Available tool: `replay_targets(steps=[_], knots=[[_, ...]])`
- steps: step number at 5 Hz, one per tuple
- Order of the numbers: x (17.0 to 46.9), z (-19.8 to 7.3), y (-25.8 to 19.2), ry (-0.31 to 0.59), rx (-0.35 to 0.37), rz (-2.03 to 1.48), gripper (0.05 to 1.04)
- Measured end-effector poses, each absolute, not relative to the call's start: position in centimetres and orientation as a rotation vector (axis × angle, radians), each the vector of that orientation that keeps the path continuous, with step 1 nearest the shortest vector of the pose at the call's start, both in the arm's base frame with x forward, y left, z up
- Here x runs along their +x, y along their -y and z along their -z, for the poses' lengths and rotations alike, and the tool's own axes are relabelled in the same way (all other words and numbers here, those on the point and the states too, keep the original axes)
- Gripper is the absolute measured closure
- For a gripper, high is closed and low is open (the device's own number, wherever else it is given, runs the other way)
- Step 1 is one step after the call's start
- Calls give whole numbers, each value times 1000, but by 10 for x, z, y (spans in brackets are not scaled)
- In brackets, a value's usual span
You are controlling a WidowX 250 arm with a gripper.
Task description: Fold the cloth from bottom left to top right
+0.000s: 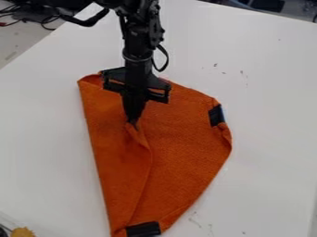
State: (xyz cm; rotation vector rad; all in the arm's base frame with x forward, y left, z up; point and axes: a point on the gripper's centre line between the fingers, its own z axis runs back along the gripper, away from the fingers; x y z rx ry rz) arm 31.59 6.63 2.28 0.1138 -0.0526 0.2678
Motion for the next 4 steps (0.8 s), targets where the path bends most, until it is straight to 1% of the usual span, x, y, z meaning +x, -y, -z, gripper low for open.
replay_targets(steps=[1, 2, 3, 4], knots=[[317, -23, -64, 57, 90, -281, 823], [318, -25, -65, 57, 85, -279, 546], [323, -29, -64, 64, 72, -297, 241], [328, -28, -56, 58, 33, -361, 73]])
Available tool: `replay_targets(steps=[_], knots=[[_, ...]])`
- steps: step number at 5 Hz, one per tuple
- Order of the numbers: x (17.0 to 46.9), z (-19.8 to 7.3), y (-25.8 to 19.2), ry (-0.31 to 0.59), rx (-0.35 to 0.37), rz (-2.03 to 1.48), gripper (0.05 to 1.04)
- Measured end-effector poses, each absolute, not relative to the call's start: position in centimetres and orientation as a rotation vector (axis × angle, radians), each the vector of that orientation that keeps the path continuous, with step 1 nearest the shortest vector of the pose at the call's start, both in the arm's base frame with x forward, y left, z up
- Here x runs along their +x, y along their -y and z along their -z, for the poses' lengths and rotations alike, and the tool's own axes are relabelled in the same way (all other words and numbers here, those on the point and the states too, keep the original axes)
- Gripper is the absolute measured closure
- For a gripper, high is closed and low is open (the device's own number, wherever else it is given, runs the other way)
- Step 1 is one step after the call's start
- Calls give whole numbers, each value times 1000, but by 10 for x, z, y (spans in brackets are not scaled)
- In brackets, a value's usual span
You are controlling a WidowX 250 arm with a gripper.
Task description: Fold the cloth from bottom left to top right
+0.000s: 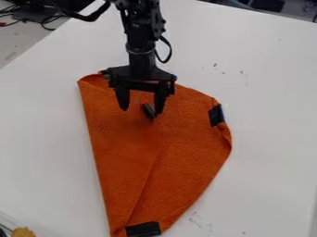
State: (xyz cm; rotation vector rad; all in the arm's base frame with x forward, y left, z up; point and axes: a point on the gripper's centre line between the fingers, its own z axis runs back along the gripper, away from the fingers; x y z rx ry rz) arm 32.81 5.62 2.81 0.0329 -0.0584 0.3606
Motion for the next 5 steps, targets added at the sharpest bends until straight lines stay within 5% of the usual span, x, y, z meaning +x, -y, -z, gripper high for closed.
replay_targets(steps=[1, 5], knots=[[339, -33, -42, 82, -22, -424, 76], [341, -31, -42, 106, 36, -181, 83]])
